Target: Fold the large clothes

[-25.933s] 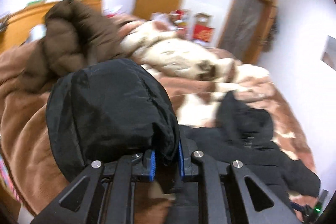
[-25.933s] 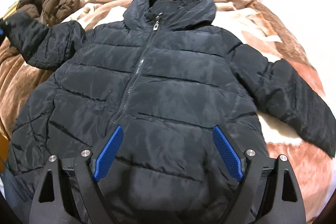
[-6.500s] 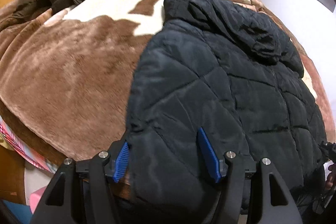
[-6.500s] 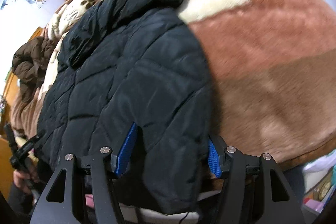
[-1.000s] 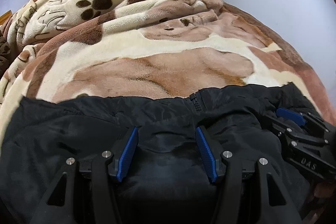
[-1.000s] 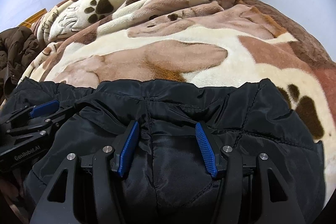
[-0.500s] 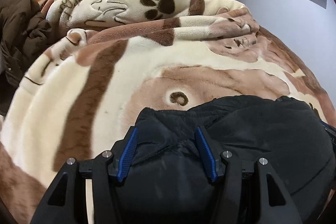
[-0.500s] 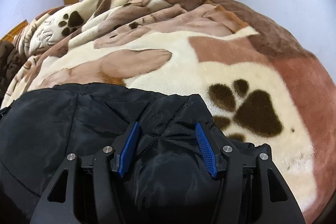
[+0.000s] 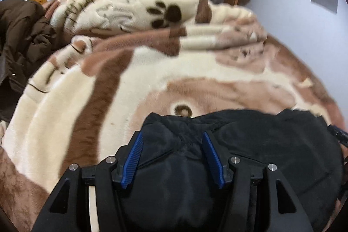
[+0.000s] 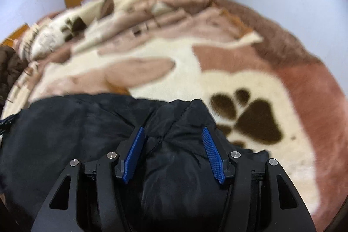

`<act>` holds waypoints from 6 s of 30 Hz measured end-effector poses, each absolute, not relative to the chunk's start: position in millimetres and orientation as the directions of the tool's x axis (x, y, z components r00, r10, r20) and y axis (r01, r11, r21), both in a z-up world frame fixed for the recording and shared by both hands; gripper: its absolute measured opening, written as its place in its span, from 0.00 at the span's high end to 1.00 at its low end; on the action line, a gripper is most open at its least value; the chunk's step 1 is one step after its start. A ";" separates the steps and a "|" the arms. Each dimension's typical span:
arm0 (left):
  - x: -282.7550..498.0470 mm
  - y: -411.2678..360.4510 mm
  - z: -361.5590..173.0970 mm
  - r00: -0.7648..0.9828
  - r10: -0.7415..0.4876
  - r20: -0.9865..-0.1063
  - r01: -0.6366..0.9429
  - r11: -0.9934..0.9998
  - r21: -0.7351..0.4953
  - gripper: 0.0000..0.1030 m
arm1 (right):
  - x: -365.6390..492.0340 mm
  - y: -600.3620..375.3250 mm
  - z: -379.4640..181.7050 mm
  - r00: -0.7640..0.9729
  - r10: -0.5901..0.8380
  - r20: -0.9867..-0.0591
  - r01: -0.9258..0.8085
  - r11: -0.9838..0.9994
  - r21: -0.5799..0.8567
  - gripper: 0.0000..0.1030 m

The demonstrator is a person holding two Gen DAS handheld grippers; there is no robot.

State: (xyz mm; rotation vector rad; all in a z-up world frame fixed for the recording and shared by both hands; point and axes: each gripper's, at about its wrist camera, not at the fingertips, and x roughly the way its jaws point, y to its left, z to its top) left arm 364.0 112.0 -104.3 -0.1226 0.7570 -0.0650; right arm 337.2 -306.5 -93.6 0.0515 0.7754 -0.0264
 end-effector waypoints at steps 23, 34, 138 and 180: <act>311.8 103.1 -70.1 0.754 -0.113 -0.647 0.039 0.991 -0.128 0.42 | 286.4 -309.0 -68.1 0.724 0.025 -0.690 0.030 0.997 0.068 0.45; 315.4 71.9 -117.4 0.667 -0.095 -0.739 0.057 0.995 -0.076 0.42 | 291.8 -305.5 -120.7 0.615 -0.026 -0.788 0.022 1.000 -0.015 0.46; 252.8 163.0 -108.5 0.663 -0.110 -0.740 -0.105 0.966 -0.238 0.54 | 228.3 -348.1 -95.5 0.605 0.040 -0.795 0.114 0.984 0.137 0.44; 314.1 168.2 -179.0 0.576 -0.290 -0.765 -0.097 0.904 -0.416 0.29 | 272.4 -401.9 -161.9 0.526 0.362 -0.770 0.120 0.864 0.489 0.25</act>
